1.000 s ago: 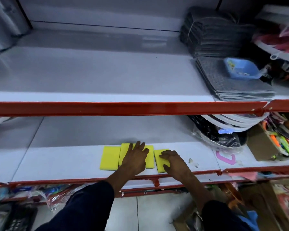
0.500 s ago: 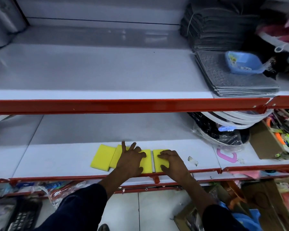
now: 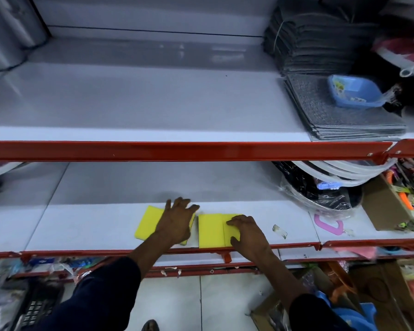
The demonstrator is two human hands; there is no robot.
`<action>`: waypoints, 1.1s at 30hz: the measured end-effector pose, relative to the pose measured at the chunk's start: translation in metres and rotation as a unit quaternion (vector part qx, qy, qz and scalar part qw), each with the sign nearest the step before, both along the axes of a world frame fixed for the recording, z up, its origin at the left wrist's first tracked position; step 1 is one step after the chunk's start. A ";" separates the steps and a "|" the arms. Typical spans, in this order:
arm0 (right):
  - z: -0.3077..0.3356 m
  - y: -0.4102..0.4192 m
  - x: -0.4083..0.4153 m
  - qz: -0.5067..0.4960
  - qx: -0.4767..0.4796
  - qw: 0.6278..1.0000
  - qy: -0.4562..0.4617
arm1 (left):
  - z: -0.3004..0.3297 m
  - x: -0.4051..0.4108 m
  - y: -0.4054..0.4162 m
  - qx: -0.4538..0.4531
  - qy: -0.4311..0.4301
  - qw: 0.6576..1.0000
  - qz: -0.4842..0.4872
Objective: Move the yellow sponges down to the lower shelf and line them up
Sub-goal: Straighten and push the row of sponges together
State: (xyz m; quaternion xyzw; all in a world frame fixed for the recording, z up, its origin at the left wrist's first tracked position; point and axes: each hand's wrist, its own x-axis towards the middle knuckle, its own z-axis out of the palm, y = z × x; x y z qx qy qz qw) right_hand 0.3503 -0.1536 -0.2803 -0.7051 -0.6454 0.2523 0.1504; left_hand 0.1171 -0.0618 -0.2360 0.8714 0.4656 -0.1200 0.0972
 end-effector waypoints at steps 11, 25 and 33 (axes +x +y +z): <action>0.007 -0.001 -0.007 -0.012 -0.003 1.000 -0.008 | -0.005 -0.034 -0.004 -0.013 0.072 0.997 -0.008; 0.016 -0.002 -0.025 -0.049 -0.036 0.997 -0.050 | -0.009 -0.046 -0.008 -0.004 -0.022 0.998 0.051; 0.019 -0.001 -0.032 -0.064 -0.047 0.994 -0.074 | -0.019 -0.092 -0.010 -0.049 -0.019 0.974 0.223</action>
